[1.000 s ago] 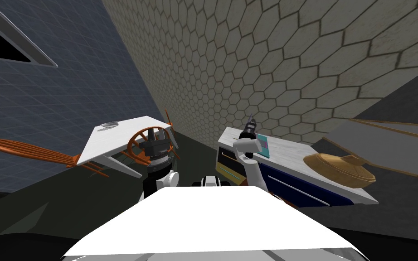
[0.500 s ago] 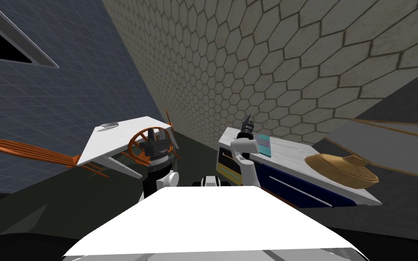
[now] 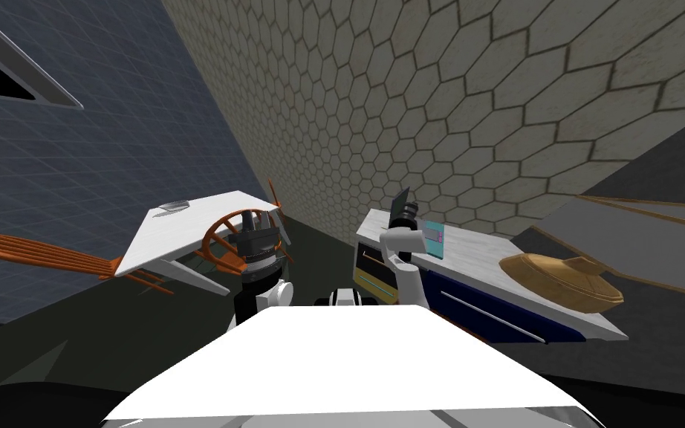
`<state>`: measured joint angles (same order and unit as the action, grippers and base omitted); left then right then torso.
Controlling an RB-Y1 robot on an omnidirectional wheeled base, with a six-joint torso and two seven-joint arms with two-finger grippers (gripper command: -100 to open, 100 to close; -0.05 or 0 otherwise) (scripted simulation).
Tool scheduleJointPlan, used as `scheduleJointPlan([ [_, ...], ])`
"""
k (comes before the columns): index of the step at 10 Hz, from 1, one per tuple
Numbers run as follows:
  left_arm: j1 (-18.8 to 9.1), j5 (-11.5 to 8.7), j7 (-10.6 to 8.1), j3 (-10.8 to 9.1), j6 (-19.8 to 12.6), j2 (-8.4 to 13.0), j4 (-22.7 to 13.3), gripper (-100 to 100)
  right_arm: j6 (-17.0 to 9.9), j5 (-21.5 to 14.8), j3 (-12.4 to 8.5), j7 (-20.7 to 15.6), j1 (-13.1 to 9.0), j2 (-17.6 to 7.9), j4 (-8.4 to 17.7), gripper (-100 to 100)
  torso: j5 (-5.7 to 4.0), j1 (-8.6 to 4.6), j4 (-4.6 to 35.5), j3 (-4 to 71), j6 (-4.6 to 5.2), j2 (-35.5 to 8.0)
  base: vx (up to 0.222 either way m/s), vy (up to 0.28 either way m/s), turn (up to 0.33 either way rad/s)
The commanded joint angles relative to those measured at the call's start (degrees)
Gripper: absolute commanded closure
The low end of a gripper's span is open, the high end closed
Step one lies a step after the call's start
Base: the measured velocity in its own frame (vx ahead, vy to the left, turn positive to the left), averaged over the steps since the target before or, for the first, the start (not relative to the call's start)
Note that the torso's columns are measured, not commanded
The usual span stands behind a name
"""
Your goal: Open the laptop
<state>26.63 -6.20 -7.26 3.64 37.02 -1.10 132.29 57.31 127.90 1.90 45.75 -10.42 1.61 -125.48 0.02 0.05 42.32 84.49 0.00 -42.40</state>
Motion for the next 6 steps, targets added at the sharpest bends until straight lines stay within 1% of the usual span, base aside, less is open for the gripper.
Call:
scheduleJointPlan([
  [1, 0.0, 0.0, 0.0, 0.0, 0.0, 0.0, 0.0, 0, -2.14, 1.2, -0.75, 4.09, 1.93, -0.26, -0.94, 100, -0.01, -0.02, -0.02, 0.04, -0.02, 0.06, -0.011, 0.003, -0.037],
  [2, 0.0, 0.0, 0.0, 0.0, 0.0, 0.0, 0.0, 0, -3.34, 1.94, -1.22, 5.56, 3.08, -0.41, -1.51, 100, -0.02, -0.05, -0.03, 0.07, 0.0, 0.11, -0.013, 0.003, -0.066],
  [3, 0.0, 0.0, 0.0, 0.0, 0.0, 0.0, 0.0, 0, -3.34, 1.94, -1.22, 6.29, 3.08, -0.41, -1.51, 100, -0.02, -0.06, -0.04, 0.08, 0.0, 0.13, -0.01, 0.002, -0.023],
  [5, 0.0, 0.0, 0.0, 0.0, 0.0, 0.0, 0.0, 0, -5.75, 3.41, -2.14, 9.86, 5.38, -0.71, -2.64, 100, -0.02, -0.06, -0.05, 0.1, 0.0, 0.15, -0.007, 0.001, -0.047],
  [6, 0.0, 0.0, 0.0, 0.0, 0.0, 0.0, 0.0, 0, -5.75, 3.41, -2.14, 10.69, 5.38, -0.71, -2.64, 100, -0.02, -0.06, -0.04, 0.08, 0.0, 0.13, -0.006, 0.001, -0.027],
])
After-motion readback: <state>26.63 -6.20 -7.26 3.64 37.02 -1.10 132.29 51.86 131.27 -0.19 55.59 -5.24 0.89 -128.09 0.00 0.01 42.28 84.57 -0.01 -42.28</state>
